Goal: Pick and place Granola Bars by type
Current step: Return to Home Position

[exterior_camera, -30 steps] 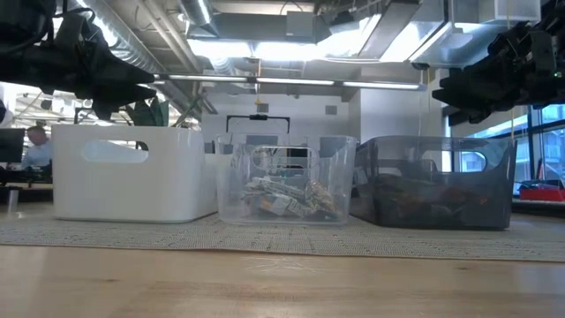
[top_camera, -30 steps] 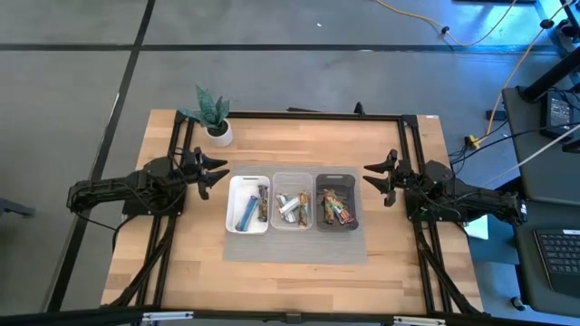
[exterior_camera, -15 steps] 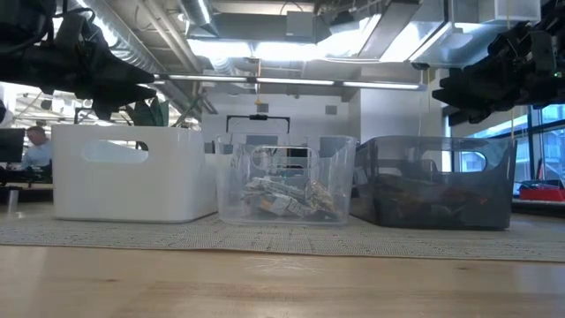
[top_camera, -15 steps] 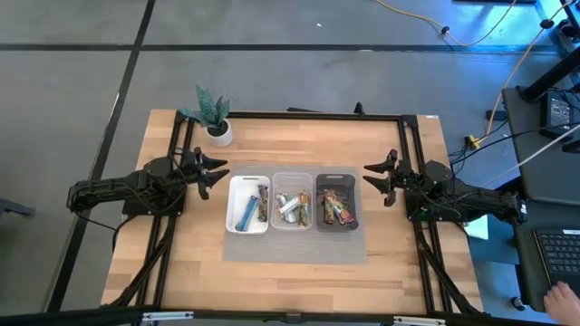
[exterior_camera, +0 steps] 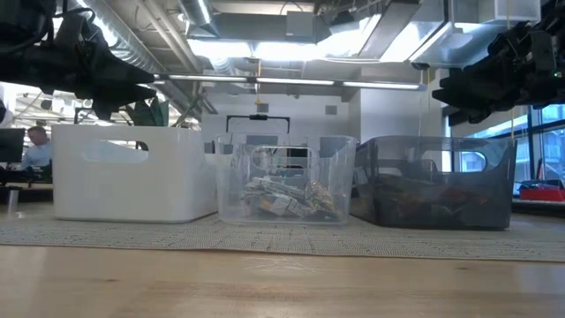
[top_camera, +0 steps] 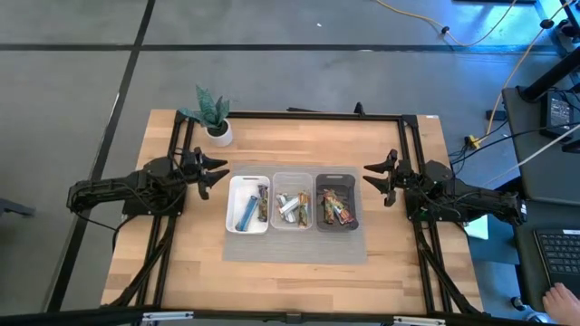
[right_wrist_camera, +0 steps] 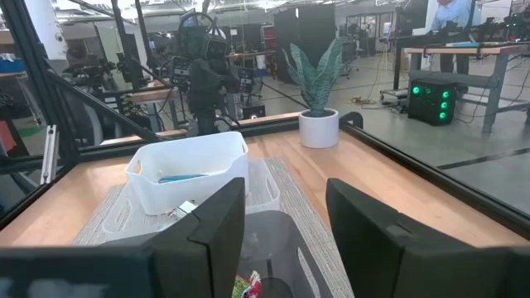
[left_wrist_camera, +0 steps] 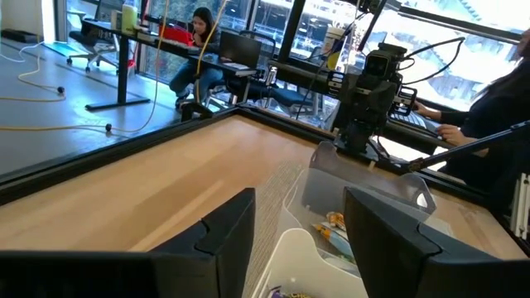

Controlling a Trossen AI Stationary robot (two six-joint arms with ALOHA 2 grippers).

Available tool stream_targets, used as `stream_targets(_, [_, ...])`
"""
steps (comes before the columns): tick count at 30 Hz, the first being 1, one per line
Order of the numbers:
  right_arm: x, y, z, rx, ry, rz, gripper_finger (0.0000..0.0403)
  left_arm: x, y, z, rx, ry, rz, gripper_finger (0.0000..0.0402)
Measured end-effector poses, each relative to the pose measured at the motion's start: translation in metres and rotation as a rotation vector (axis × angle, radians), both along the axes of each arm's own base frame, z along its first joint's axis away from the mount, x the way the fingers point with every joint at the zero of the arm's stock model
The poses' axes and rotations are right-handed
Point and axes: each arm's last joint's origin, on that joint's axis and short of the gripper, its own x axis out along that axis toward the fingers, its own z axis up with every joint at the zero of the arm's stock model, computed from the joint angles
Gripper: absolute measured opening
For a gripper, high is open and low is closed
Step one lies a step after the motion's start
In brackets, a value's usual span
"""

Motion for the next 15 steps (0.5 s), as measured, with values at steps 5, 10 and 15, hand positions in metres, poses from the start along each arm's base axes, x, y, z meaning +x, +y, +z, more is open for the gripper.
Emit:
stream_targets(5, [0.0000, 0.0000, 0.0000, 0.000, 0.000, 0.000, 0.0174, 0.0000, 0.0000, 0.0000, 0.000, 0.000, 0.000, 0.0172])
stream_targets(10, [0.0000, 0.0000, 0.0000, 0.000, 0.000, 0.000, 0.0174, 0.0000, 0.0000, 0.0000, 0.000, 0.000, 0.000, 0.0171])
stream_targets(15, [0.0000, 0.0000, 0.0000, 0.000, 0.000, 0.000, 0.0174, 0.0000, 0.0000, 0.0000, 0.000, 0.000, 0.000, 0.0171])
